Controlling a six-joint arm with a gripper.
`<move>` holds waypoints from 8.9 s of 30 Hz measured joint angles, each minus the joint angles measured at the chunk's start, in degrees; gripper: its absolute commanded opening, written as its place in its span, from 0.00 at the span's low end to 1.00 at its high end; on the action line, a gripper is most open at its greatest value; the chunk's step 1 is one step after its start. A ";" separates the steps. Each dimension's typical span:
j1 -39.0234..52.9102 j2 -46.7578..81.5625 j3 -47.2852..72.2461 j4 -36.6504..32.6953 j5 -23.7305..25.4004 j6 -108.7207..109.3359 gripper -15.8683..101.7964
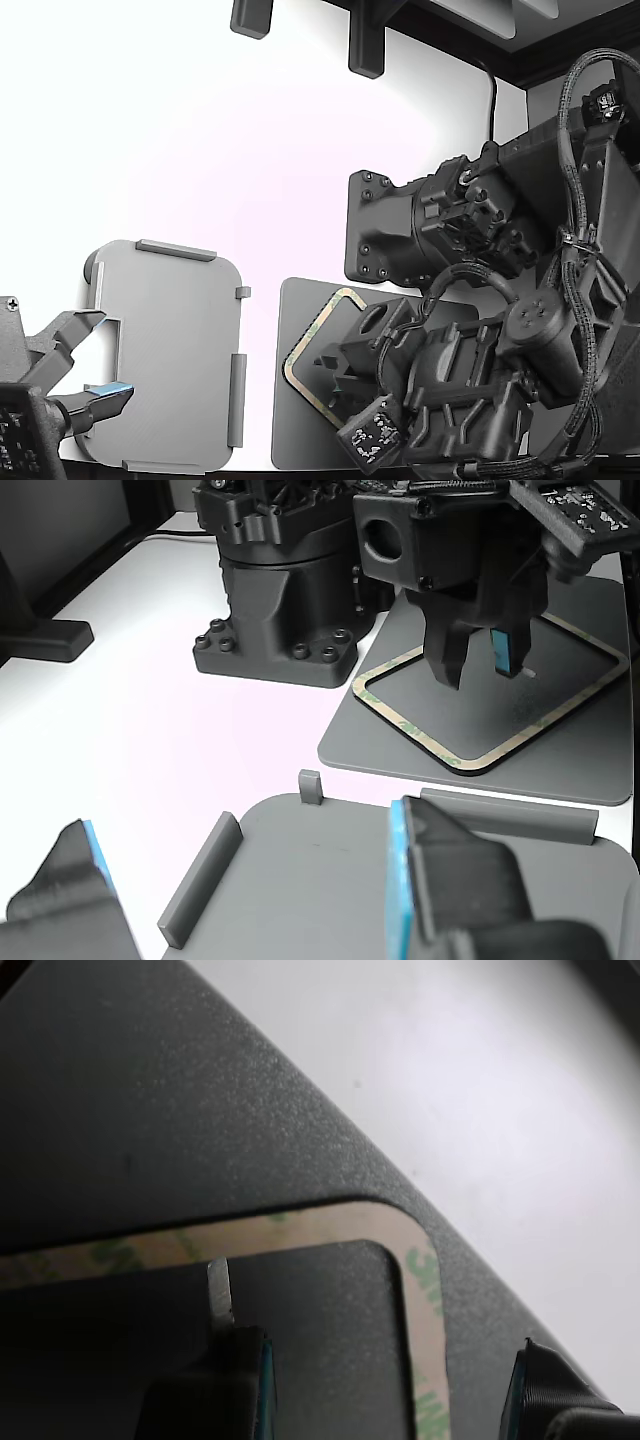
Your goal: Move top rectangular frame to the holder.
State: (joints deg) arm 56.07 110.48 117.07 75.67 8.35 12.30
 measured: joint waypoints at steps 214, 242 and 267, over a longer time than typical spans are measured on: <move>-38.85 -42.54 -60.29 18.63 2.29 8.53 0.05; -38.85 -44.03 -60.29 18.63 2.46 8.53 0.05; -38.94 -44.91 -60.38 18.63 2.81 7.91 0.05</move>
State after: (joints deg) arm 17.14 65.57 56.69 94.31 11.16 20.21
